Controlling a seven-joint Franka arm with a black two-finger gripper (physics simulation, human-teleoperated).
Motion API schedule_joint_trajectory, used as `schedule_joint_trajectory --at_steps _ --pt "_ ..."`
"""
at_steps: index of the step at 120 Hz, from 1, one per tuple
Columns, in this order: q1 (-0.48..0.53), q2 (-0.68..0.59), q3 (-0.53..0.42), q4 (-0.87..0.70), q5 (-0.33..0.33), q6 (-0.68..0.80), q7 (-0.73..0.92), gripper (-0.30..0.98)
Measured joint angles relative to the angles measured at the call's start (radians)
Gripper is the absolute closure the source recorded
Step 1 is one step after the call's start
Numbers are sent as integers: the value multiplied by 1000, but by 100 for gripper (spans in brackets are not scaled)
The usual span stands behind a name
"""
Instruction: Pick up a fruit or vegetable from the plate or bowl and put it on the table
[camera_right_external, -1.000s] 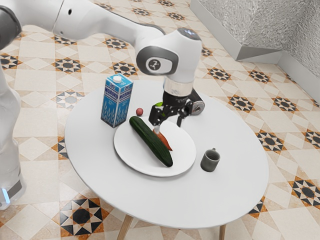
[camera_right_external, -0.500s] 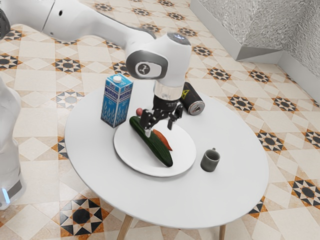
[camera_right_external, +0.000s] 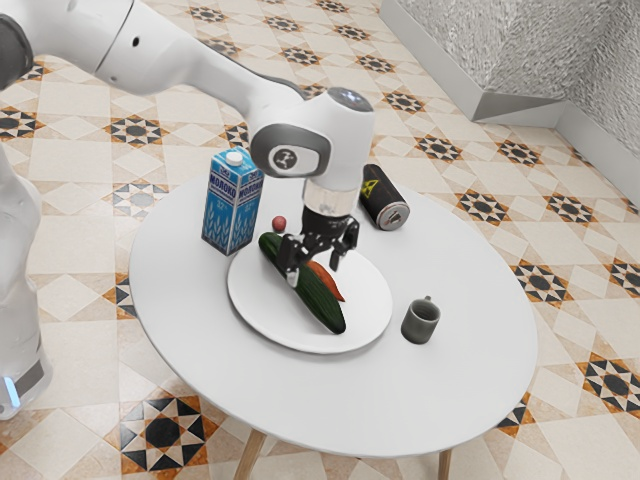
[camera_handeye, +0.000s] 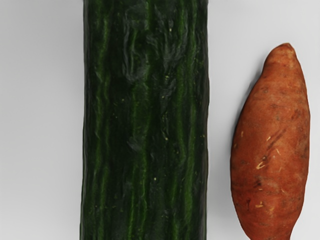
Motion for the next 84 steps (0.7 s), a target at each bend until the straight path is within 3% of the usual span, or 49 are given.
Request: schedule_joint_trajectory --at_steps 84 --pt "11 -20 0 -53 -1 30 4 0"
